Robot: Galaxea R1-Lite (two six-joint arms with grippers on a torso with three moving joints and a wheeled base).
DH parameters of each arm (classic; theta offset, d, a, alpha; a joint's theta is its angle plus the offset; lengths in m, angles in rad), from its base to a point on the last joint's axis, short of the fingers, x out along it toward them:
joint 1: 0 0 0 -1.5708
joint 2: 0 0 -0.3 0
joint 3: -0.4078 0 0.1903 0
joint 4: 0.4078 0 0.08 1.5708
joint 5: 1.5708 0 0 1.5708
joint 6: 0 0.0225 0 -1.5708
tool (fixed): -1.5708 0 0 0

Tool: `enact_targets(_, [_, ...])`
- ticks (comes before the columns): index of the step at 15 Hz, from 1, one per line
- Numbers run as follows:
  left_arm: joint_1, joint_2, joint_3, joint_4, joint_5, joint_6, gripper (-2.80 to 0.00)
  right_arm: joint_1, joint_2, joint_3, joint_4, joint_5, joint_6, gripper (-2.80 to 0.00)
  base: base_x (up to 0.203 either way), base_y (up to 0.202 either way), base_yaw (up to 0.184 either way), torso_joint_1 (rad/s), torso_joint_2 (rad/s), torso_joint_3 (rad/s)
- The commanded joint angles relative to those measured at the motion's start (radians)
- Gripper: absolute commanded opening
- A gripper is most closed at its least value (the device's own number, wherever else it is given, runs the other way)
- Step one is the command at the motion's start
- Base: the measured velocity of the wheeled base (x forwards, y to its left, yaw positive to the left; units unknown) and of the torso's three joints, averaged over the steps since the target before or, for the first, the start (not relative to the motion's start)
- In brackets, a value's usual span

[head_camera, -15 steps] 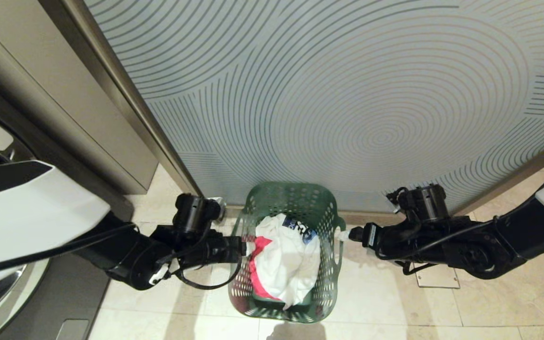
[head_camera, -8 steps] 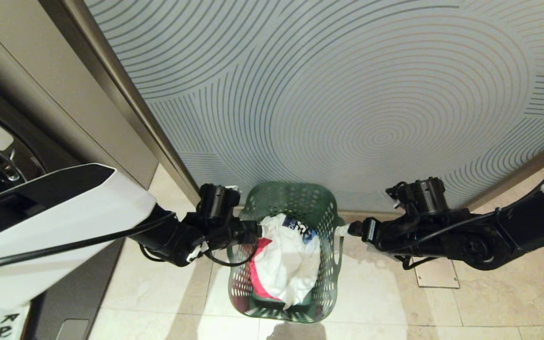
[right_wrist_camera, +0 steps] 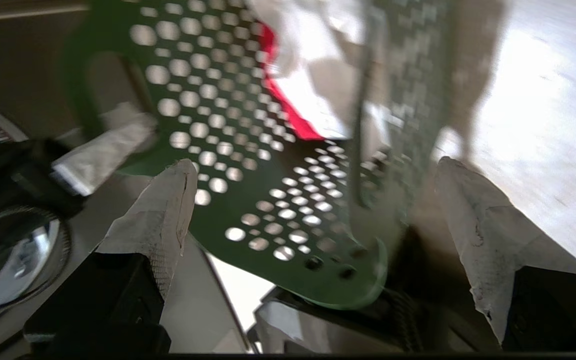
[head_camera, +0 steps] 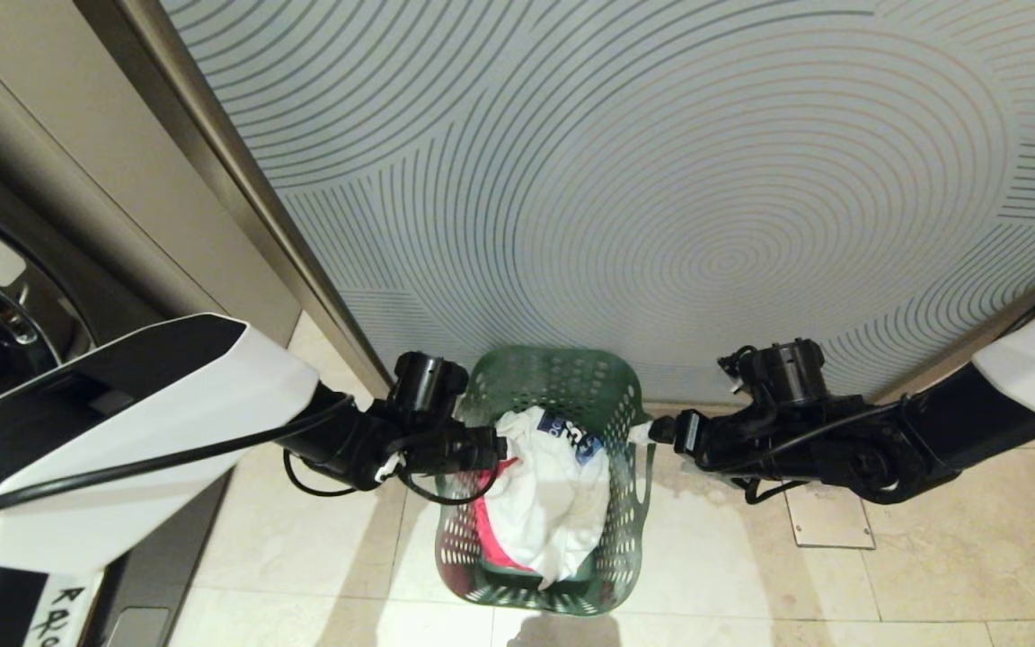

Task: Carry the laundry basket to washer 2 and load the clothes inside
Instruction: Pick up the clothes basket and put it beside the washing machine

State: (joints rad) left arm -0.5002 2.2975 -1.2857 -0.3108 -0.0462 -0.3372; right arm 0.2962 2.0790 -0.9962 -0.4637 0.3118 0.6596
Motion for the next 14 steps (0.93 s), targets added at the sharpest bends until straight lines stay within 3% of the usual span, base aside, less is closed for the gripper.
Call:
enact_targets(1, [-0.002,0.02,-0.046,0.015,-0.004,-0.021,0.0,0.0,0.045,-0.003,-0.094,0.034,0.009,0.0,0.0,0.0,0.0,0.0,0.0,0.0])
enact_targets(6, [-0.012,0.069,-0.172,0.051,-0.004,-0.079,0.0,-0.03,0.099,-0.012,-0.105,0.036,-0.003,0.0,0.0,0.0,0.0,0.0,0.0,0.0])
enact_targets(14, [0.0,0.031,-0.217,0.212,-0.006,-0.081,0.0,-0.032,0.107,-0.053,-0.099,0.109,-0.009,0.0,0.0,0.0,0.0,0.0,0.0,0.0])
